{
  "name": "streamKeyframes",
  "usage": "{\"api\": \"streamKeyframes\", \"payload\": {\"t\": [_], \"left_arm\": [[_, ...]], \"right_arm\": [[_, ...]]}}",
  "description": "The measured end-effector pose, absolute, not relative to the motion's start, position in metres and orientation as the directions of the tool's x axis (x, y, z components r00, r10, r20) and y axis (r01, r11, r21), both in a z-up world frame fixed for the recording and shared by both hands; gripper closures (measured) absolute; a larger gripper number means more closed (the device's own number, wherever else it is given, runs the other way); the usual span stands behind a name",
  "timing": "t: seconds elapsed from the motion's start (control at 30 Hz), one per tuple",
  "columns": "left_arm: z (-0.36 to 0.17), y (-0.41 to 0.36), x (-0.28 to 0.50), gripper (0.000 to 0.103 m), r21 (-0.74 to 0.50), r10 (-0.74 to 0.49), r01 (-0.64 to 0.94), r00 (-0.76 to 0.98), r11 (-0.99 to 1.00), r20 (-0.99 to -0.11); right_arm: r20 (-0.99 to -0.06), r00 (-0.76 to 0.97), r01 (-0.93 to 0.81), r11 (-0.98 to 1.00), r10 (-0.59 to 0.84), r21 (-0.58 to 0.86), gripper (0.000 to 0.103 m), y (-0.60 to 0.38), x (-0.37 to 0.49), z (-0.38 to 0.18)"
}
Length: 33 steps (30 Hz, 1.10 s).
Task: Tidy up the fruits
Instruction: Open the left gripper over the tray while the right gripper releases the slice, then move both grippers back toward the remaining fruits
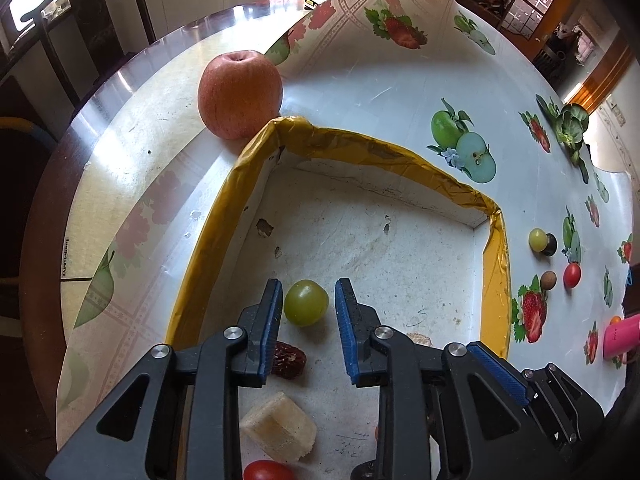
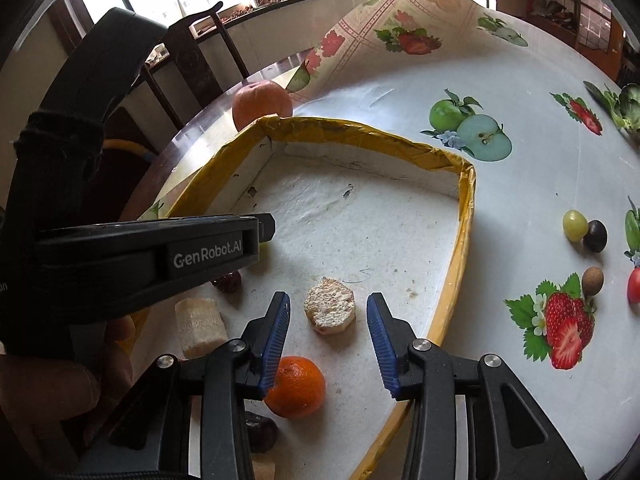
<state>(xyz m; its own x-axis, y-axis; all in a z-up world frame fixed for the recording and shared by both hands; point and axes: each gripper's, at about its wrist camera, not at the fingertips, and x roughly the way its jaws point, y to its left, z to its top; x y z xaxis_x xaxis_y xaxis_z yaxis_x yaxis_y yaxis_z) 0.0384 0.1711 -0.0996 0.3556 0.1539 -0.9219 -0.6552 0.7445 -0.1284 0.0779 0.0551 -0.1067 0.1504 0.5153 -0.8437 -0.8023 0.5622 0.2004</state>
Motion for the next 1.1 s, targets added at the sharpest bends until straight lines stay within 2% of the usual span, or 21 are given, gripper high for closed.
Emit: {"api": "streamKeyframes", "payload": {"t": [0.07,0.13,0.17,0.53,1.1], "left_arm": [[-0.093,0.169,0.038,0.073,-0.13,0.16,-0.653,0.366,0.746,-0.917],[-0.085,0.165,0.036,0.062,-0.131,0.17,-0.651,0.379,0.748,-0.91],[-0.082,0.164,0.036,0.061,-0.134,0.171,-0.648,0.386,0.75,-0.906],[-0.06,0.129,0.044,0.061,-0.16,0.143,-0.596,0.428,0.787,-0.892],[-0.057,0.067,0.072,0.061,-0.182,0.078,-0.514,0.443,0.838,-0.893]], "right_arm": [[-0.837,0.161,-0.795,0.571,0.523,0.204,0.062,0.047,0.079,-0.1],[-0.828,0.173,-0.786,0.582,0.533,0.211,0.062,0.038,0.081,-0.092],[-0.824,0.181,-0.781,0.588,0.537,0.211,0.061,0.034,0.082,-0.089],[-0.803,0.246,-0.723,0.654,0.544,0.222,0.061,-0.017,0.093,-0.062],[-0.817,0.303,-0.615,0.756,0.491,0.226,0.061,-0.102,0.122,-0.07]]}}
